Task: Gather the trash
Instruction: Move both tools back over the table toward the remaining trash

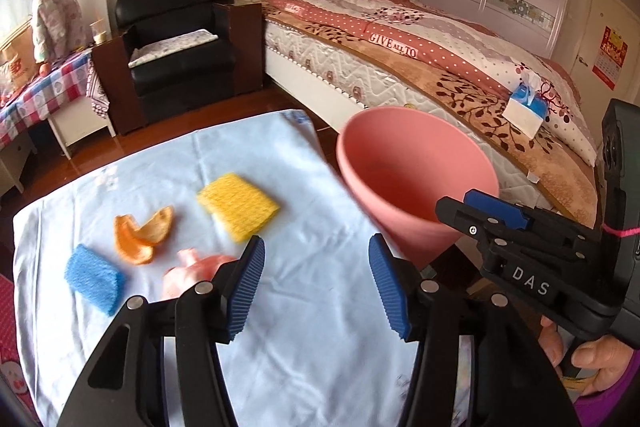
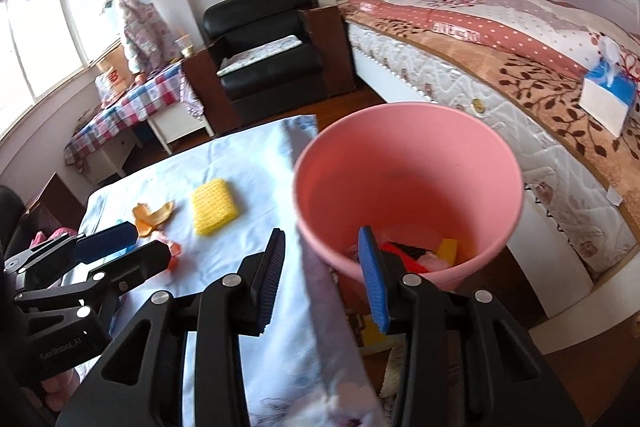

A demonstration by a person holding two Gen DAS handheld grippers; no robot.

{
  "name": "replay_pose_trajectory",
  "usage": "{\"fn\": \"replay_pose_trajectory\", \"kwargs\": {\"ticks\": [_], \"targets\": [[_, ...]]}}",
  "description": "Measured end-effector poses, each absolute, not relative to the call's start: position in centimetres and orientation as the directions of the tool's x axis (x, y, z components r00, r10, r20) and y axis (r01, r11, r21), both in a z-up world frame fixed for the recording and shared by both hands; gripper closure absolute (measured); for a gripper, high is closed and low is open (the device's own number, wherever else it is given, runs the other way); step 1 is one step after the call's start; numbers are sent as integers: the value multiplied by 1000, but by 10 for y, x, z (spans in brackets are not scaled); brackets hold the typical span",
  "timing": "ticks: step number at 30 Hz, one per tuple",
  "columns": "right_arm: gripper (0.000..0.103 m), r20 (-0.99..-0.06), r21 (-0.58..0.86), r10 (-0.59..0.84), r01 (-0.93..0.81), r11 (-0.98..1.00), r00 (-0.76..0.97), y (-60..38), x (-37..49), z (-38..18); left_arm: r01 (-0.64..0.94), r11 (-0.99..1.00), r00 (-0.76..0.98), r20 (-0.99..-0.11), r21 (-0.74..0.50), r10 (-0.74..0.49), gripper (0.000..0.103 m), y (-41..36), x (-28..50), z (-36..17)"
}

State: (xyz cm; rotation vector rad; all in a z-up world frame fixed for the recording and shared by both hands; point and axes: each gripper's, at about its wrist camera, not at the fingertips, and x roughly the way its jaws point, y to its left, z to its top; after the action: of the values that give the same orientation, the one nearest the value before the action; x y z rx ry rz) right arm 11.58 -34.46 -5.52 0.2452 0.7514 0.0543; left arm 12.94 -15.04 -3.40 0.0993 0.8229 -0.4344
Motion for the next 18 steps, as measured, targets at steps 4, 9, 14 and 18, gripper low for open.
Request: {"fn": "replay_pose_trajectory", "kwargs": {"ticks": [4, 9, 14, 18], "targets": [[64, -670, 236, 162, 1, 972, 724, -328, 114, -53, 394, 916, 602, -732, -73, -318, 49, -131, 122, -35], [64, -675, 225, 192, -49, 973, 712, -307, 113, -53, 376, 924, 607, -737, -64, -298, 49, -111, 117, -37], [64, -678, 216, 222, -99, 971, 701, -286, 111, -53, 355, 933, 612, -739, -62, -282, 49, -89, 113, -40], [64, -682, 210, 237, -125, 970, 692, -273, 110, -53, 326, 943, 615, -742, -70, -268, 48, -74, 111, -43]]}}
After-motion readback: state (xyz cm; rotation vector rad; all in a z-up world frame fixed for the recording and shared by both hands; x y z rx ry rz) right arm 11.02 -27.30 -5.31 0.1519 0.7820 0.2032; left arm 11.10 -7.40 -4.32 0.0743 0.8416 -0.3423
